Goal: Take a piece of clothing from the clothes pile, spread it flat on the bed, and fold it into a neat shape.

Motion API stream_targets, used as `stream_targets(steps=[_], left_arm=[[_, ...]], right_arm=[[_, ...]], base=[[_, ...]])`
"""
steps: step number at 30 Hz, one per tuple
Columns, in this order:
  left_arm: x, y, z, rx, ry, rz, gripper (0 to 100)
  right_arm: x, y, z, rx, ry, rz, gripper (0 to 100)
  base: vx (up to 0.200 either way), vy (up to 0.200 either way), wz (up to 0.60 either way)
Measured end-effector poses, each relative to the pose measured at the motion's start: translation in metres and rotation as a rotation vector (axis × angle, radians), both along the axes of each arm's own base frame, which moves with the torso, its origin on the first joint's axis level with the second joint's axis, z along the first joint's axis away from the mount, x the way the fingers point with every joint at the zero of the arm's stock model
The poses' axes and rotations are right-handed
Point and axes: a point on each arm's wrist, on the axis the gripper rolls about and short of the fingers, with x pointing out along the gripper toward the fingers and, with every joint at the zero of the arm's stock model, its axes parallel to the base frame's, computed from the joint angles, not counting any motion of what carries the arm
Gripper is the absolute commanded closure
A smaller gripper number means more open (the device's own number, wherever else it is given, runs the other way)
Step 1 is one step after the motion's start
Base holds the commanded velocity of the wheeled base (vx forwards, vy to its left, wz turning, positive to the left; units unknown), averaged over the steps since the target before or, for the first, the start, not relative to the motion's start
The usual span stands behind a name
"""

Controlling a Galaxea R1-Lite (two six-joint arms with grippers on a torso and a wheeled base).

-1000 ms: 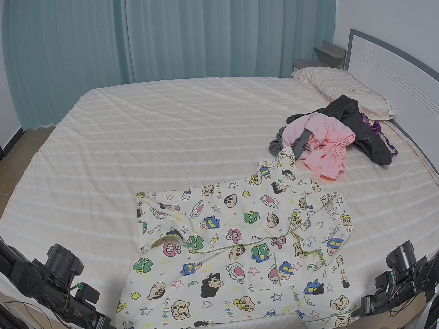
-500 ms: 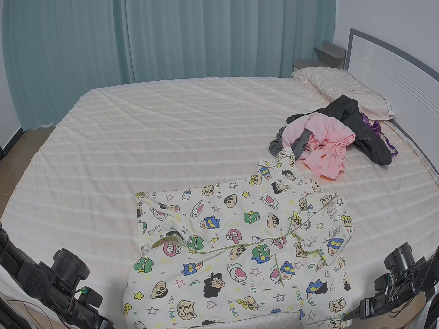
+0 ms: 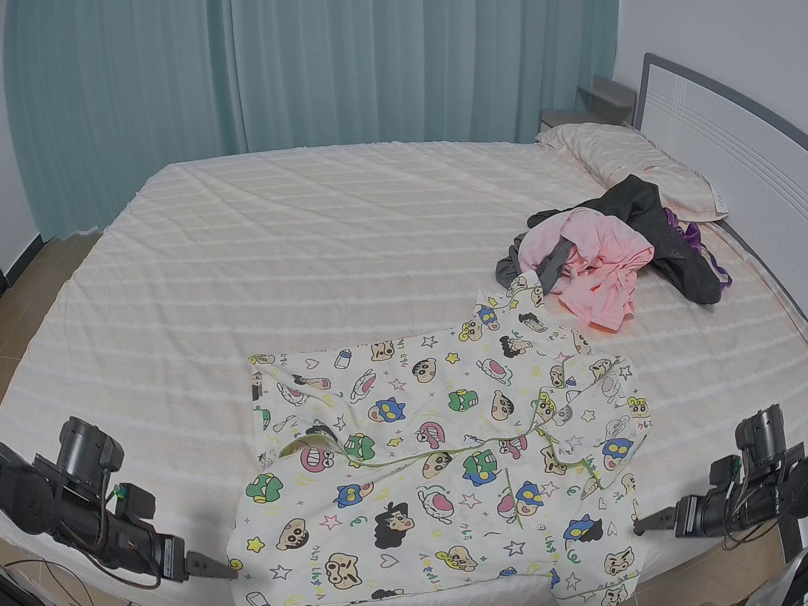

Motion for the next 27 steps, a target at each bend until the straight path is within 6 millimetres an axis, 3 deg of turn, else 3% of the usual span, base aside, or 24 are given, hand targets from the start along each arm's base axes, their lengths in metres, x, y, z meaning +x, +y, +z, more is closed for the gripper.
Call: stream_targets(steps=[13,21,27], left_arm=[[0.057,-0.006,0.049,-0.264,-0.227,0.368,0],[0.066,-0.022,0.047,-0.324,-0.215,0.362,0],[0.067,-0.031,0.04,-0.328,-0.168,0.353,0]], right_arm=[[0.037,0.006,0.038,0.1,-0.196,-0.107,0],[0.046,0.012,0.044,0.131,-0.214,-0.112,0],[0.047,0.013,0.044,0.132,-0.215,-0.107,0]], base=[[0.0,0.0,0.0],[0.0,0.0,0.0],[0.0,-0.2,0.0]])
